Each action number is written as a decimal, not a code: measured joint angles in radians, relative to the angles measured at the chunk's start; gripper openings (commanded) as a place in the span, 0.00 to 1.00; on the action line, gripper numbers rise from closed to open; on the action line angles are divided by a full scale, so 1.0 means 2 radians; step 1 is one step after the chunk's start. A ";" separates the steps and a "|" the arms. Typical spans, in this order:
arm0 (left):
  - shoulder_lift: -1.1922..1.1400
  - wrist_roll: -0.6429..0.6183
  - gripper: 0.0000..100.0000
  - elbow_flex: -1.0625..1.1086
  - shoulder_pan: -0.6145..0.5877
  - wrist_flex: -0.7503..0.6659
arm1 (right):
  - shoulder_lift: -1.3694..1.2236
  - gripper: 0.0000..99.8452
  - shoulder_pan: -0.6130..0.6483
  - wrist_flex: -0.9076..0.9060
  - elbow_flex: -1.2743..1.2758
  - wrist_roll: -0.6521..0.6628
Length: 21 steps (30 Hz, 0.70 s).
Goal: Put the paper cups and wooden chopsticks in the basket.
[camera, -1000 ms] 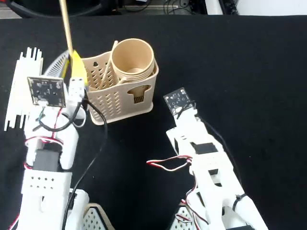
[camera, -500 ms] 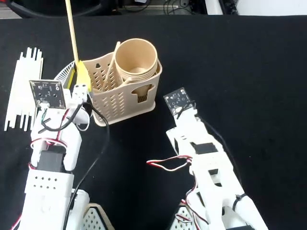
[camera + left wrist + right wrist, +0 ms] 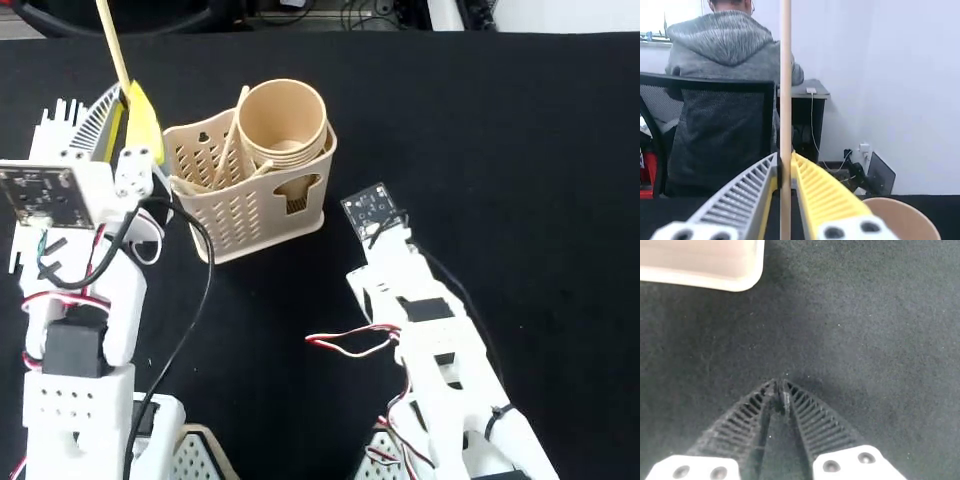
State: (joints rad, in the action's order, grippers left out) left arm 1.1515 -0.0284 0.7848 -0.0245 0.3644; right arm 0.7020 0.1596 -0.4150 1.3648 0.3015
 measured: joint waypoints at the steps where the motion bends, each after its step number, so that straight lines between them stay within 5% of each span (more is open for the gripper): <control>1: 0.000 -0.001 0.03 -0.001 0.000 0.000 | 0.000 0.01 0.000 0.000 0.000 0.000; 7: -0.001 -0.078 0.03 0.022 0.000 -0.038 | 0.000 0.01 0.000 0.000 0.000 0.000; 17: -0.001 -0.093 0.04 0.134 0.001 -0.088 | 0.000 0.01 0.000 0.000 0.000 0.000; 21: -0.001 -0.096 0.11 0.137 0.001 -0.090 | 0.000 0.01 0.000 0.000 0.000 0.000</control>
State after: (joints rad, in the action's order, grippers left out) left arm 1.1500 -0.2202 1.0595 -0.0230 0.1849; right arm 0.7020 0.1596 -0.4150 1.3648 0.3015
